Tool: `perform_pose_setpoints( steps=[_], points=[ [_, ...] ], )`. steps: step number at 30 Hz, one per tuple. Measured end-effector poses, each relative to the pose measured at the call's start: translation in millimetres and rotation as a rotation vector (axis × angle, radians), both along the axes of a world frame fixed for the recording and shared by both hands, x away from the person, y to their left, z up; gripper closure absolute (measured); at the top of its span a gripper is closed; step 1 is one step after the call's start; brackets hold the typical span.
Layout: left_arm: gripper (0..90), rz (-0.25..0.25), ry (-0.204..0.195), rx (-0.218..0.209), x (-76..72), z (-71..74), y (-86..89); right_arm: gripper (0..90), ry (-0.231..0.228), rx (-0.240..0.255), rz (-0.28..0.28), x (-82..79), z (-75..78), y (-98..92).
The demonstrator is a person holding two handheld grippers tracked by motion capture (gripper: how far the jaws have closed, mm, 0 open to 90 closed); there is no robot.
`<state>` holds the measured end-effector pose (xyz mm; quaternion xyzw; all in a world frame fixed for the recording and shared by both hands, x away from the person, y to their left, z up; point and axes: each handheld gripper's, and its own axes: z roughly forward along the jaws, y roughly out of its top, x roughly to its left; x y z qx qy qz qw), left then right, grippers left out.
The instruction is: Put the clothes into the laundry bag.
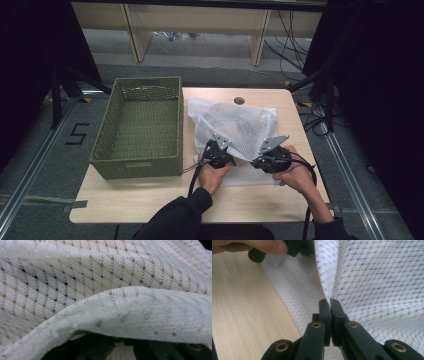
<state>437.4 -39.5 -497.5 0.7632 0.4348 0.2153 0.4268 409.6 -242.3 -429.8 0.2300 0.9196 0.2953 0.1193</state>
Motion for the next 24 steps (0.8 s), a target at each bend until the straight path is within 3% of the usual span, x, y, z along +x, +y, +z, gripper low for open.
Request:
perform_pose_setpoints(
  steps=[1,3,4,6,7,8,9,13,14,18,20,21,23,24],
  points=[
    [80.5,0.001,0.001,-0.007,-1.0,-2.4,-2.0,90.0,0.011,-0.007,-0.005,-0.5,-1.5,1.7],
    [78.0,-0.045,0.012,0.054,-2.7,-3.9,1.7,90.0,0.028,-0.028,0.006,-0.3,-7.1,4.8],
    [77.9,-0.019,0.012,0.009,-3.7,-5.8,-0.7,90.0,0.033,-0.038,0.019,0.4,-11.0,6.4],
    [76.6,-0.032,0.02,0.015,-4.0,-5.4,3.1,90.0,0.058,-0.063,0.032,3.0,-23.3,10.9],
    [76.6,-0.025,0.027,-0.004,-4.9,-5.3,2.8,90.0,0.058,-0.063,0.032,3.0,-23.3,10.9],
    [72.2,-0.036,0.036,0.001,-6.0,-4.6,4.1,90.0,0.058,-0.071,0.038,5.0,-28.9,13.2],
    [72.2,-0.058,0.045,0.011,-7.7,-3.8,5.7,90.0,0.058,-0.071,0.038,5.0,-28.9,13.2],
    [57.0,-0.077,0.082,-0.004,-21.2,-0.1,13.0,90.0,0.06,-0.063,0.026,5.9,-26.9,8.8],
    [49.3,-0.1,0.095,0.001,-25.5,1.5,15.0,90.0,0.05,-0.062,-0.002,5.0,-23.3,4.7],
    [38.5,-0.181,0.145,0.065,-45.1,7.4,20.0,90.0,0.052,-0.046,0.004,6.2,-20.1,2.2],
    [36.3,-0.196,0.16,0.053,-53.5,6.7,15.3,90.0,0.048,-0.045,0.004,6.2,-19.3,1.9],
    [34.7,-0.185,0.167,0.007,-56.9,4.8,8.8,90.0,0.055,-0.038,0.005,6.0,-18.3,1.6],
    [32.8,-0.202,0.169,0.01,-58.0,2.6,-0.9,90.0,0.045,-0.039,0.003,6.1,-16.5,0.6],
    [32.5,-0.207,0.196,-0.002,-57.3,1.2,-5.6,90.0,0.045,-0.037,0.002,5.7,-16.1,0.2]
  ],
)
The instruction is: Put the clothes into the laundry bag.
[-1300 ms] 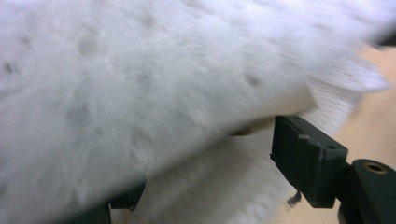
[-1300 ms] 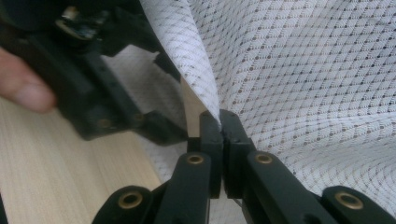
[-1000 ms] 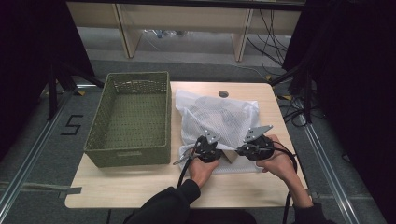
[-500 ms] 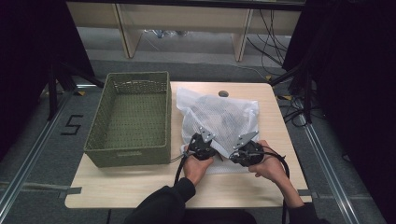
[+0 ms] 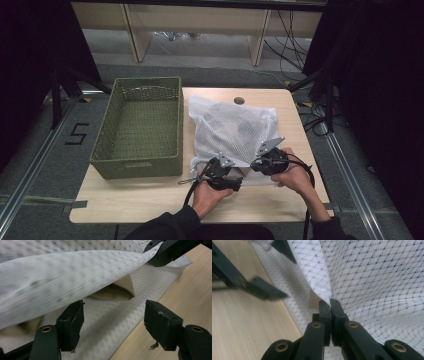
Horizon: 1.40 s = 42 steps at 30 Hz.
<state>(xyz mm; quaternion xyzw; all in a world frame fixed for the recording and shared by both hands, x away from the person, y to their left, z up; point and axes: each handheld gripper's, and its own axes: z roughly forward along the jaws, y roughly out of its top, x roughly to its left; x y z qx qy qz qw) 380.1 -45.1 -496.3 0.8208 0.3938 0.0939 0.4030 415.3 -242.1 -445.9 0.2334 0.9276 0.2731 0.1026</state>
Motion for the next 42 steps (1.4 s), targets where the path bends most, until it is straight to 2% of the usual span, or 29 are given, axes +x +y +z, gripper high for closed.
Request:
perform_pose_setpoints(
  steps=[2,3,4,5,6,7,8,9,12,13,14,15,18,19,20,21,22,23,24,25,26,29,31,33,35,37,40,41,42],
  points=[
    [33.0,0.001,-0.005,0.003,7.8,-3.8,-5.9,90.0,0.004,0.0,-0.008,-0.8,1.0,-1.4],
    [34.8,0.028,-0.007,-0.017,11.2,-7.1,-10.4,90.0,-0.002,0.0,0.003,-0.1,1.0,-1.7],
    [38.4,0.025,-0.016,0.004,16.0,-9.3,-11.6,90.0,0.0,0.005,0.002,0.0,1.1,-2.5],
    [40.3,0.042,-0.013,-0.032,23.6,-14.3,-16.0,90.0,0.005,0.005,-0.003,-0.5,1.6,-3.0],
    [50.4,0.041,-0.016,-0.058,28.0,-16.5,-18.1,90.0,-0.001,0.002,0.0,0.3,1.7,-3.9],
    [62.7,0.035,-0.037,-0.06,31.7,-17.6,-18.7,90.0,0.006,0.005,-0.013,-0.7,1.6,-3.7],
    [77.6,0.035,-0.062,-0.037,34.0,-17.3,-17.5,90.0,0.004,-0.001,-0.009,-0.6,2.4,-4.0],
    [77.6,0.071,-0.085,-0.062,35.7,-18.0,-19.4,90.0,0.004,-0.001,-0.009,-0.6,2.4,-4.0],
    [87.7,0.14,-0.143,-0.072,44.7,-11.9,-12.2,90.0,0.003,0.01,0.007,-0.8,2.3,-2.4],
    [87.7,0.157,-0.17,-0.055,45.8,-8.7,-10.9,90.0,0.003,0.01,0.007,-0.8,2.3,-2.4],
    [87.6,0.161,-0.198,-0.019,47.4,-4.4,-7.4,90.0,0.0,0.006,0.008,-1.0,2.1,-1.6],
    [87.2,0.175,-0.226,-0.016,50.0,-2.7,-6.0,90.0,0.01,0.006,0.01,-1.9,1.5,0.3],
    [82.6,0.159,-0.21,0.007,51.6,-5.8,-4.3,90.0,0.015,-0.011,0.032,-2.8,-2.1,7.4],
    [80.6,0.144,-0.201,0.028,51.2,-7.6,-3.8,90.0,0.019,-0.014,0.042,-2.5,-4.5,9.6],
    [78.3,0.138,-0.192,0.037,49.5,-9.0,-2.7,90.0,0.029,-0.023,0.029,-3.3,-7.5,11.5],
    [78.3,0.132,-0.195,0.032,48.7,-10.8,-0.8,90.0,0.034,-0.035,0.053,-1.9,-10.8,12.8],
    [77.6,0.121,-0.18,0.049,47.1,-9.9,2.7,90.0,0.044,-0.04,0.046,-2.1,-14.6,14.4],
    [74.6,0.13,-0.174,0.023,45.6,-11.0,3.9,90.0,0.052,-0.056,0.051,-0.8,-20.8,17.0],
    [74.6,0.097,-0.159,0.055,44.2,-9.4,9.5,90.0,0.052,-0.056,0.051,-0.8,-20.8,17.0],
    [71.7,0.112,-0.137,0.018,40.9,-10.3,10.1,90.0,0.055,-0.051,0.05,-0.1,-23.9,18.2],
    [67.7,0.11,-0.123,0.016,38.6,-9.7,12.5,90.0,0.05,-0.054,0.054,1.6,-26.9,19.4],
    [64.1,0.055,-0.106,0.023,23.5,-3.2,24.7,90.0,0.043,-0.043,0.059,4.6,-31.6,21.7],
    [61.3,-0.002,-0.082,0.049,15.1,1.1,33.9,90.0,0.038,-0.043,0.062,6.7,-34.5,23.4],
    [58.1,-0.008,-0.078,0.035,5.3,2.1,38.0,90.0,0.033,-0.044,0.058,7.9,-35.7,25.1],
    [53.8,-0.055,-0.057,0.051,-2.3,1.8,41.2,90.0,0.029,-0.044,0.045,8.8,-36.1,26.7],
    [50.4,-0.066,-0.05,0.056,-6.8,-1.1,40.8,90.0,0.01,-0.041,0.041,10.3,-37.7,29.2],
    [44.0,-0.124,-0.027,0.077,-8.3,-6.7,33.7,90.0,0.011,-0.035,0.036,14.3,-39.4,33.6],
    [44.3,-0.134,-0.023,0.079,-7.8,-8.8,30.6,90.0,0.004,-0.037,0.035,15.3,-39.9,34.6],
    [46.4,-0.168,-0.032,0.104,-5.9,-9.3,29.6,90.0,-0.004,-0.042,0.03,17.0,-40.0,35.4]
  ],
)
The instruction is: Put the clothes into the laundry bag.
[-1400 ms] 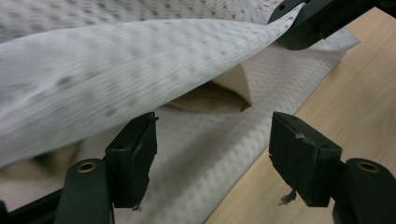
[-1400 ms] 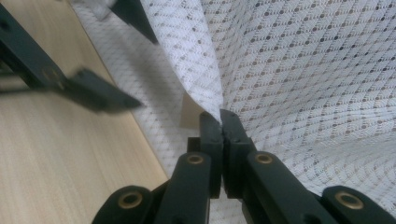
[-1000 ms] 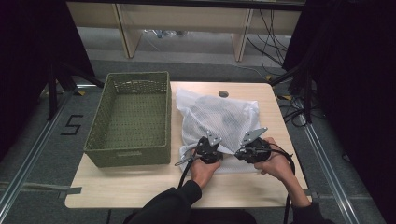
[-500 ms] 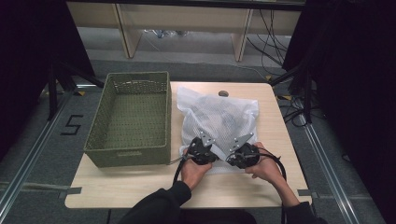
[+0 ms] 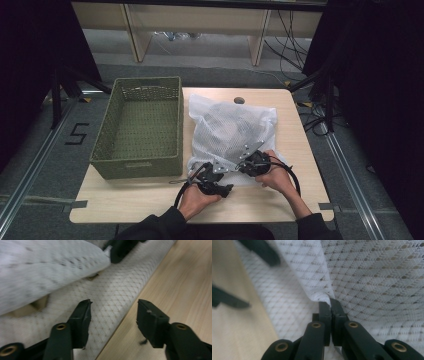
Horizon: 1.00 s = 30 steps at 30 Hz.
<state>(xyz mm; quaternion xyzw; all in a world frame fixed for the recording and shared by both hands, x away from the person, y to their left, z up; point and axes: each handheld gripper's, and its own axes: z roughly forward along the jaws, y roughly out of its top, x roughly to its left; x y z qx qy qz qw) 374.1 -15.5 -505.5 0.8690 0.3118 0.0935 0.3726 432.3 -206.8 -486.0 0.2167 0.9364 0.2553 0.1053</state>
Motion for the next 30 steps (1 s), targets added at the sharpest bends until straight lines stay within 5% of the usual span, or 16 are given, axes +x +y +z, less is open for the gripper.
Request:
perform_pose_setpoints(
  steps=[5,8,21,22,30],
  points=[
    [82.1,-0.023,-0.004,-0.009,6.5,-4.8,-3.4,90.0,-0.015,0.019,-0.013,9.4,-1.8,3.3],
    [89.0,-0.016,0.001,-0.021,8.6,-6.3,-3.1,90.0,-0.031,0.023,-0.034,15.4,-2.9,7.1],
    [89.9,-0.009,0.028,-0.043,4.5,-6.4,1.5,90.0,-0.15,-0.031,-0.12,64.9,-4.9,26.2],
    [89.9,-0.014,0.025,-0.049,4.7,-7.0,1.3,90.0,-0.127,-0.034,-0.161,69.0,-5.7,28.1],
    [89.9,-0.024,0.019,-0.045,4.3,-6.6,1.3,90.0,-0.169,-0.039,-0.188,86.7,-7.5,25.8]
  ],
)
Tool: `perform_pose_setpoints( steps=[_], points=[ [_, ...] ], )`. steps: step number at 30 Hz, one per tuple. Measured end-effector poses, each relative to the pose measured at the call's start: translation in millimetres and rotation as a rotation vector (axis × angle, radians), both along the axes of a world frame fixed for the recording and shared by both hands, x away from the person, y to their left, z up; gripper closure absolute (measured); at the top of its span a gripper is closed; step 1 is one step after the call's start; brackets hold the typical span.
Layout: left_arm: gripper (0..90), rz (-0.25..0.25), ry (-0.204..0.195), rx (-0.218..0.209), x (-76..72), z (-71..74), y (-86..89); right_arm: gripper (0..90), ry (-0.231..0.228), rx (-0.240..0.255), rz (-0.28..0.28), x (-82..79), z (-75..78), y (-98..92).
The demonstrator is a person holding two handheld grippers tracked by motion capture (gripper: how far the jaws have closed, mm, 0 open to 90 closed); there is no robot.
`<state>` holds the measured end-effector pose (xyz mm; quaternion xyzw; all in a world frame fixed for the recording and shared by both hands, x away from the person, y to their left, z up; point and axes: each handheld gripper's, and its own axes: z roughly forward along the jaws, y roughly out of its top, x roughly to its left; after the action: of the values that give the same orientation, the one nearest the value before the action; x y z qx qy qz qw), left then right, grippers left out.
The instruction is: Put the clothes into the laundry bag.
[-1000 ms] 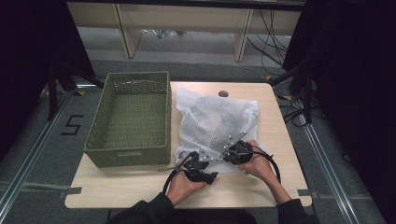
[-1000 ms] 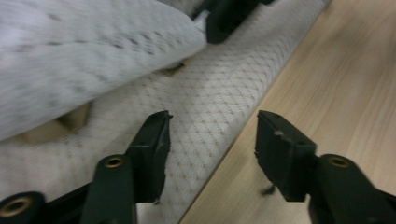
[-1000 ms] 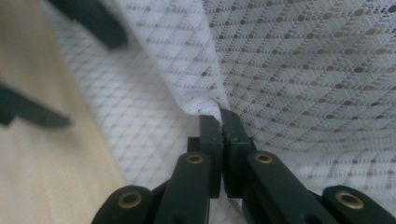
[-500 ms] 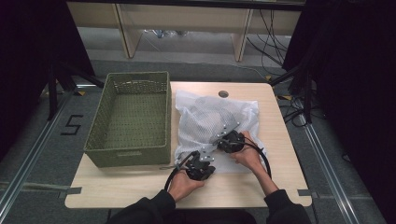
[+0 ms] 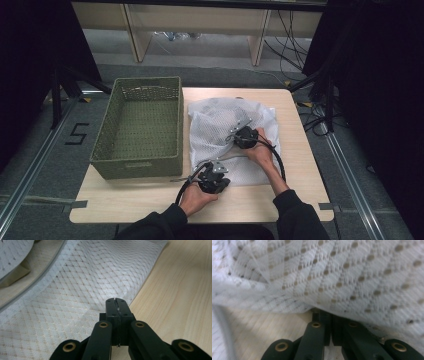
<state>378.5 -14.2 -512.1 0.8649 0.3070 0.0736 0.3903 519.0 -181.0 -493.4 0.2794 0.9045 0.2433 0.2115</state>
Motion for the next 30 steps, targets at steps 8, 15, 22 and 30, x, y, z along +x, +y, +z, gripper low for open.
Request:
perform_pose_setpoints(
  steps=[8,15,22,30],
  points=[
    [87.0,-0.004,-0.003,0.005,-3.3,0.8,-1.0,90.0,0.05,0.0,0.091,-29.3,16.1,-14.1],
    [76.9,-0.04,-0.034,-0.055,-16.2,25.1,6.6,90.0,0.057,-0.011,0.188,-69.4,31.4,-17.3],
    [59.6,-0.006,-0.071,-0.03,-35.7,42.8,44.0,90.0,0.068,-0.125,0.245,-98.5,22.0,-18.2],
    [46.9,0.04,-0.062,-0.009,-39.1,40.8,69.5,89.1,0.066,-0.101,0.221,-97.5,20.9,-24.1]
  ],
)
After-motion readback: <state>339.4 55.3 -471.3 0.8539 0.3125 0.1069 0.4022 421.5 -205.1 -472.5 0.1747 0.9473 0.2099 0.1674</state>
